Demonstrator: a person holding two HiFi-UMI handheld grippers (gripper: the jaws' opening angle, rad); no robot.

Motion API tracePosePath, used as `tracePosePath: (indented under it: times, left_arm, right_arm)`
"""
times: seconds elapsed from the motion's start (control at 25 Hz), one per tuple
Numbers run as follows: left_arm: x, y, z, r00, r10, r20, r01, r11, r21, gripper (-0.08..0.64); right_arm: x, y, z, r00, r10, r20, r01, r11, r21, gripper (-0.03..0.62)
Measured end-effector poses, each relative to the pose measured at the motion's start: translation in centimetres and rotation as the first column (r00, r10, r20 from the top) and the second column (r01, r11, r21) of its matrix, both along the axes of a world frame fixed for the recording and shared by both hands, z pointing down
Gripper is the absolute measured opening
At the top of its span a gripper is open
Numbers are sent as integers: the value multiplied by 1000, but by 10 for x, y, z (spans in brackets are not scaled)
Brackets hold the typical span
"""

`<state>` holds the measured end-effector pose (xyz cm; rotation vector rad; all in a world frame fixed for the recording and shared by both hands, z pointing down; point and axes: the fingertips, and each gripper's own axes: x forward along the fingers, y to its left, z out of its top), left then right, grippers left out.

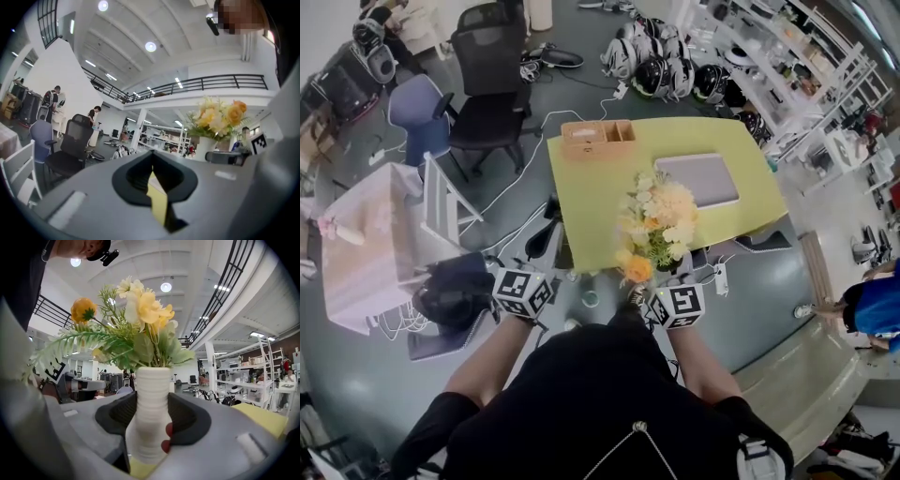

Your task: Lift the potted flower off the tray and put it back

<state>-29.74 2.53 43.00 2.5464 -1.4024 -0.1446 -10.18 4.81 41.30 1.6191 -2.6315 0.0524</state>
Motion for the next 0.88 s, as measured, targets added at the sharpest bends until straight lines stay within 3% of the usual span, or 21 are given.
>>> tracePosePath:
  times: [0.56,0.88]
  left_arm:
    - [11,-3,0,1000,14,-1,-14,1000,-18,8]
    - [35,-17,4,1000,12,-7,-12,999,-34,8]
  right_arm:
    - [4,-7,-5,1000,-12,4,12,1000,7,215]
    - [28,-22,-1,1000,-18,8,18,1000,1,215]
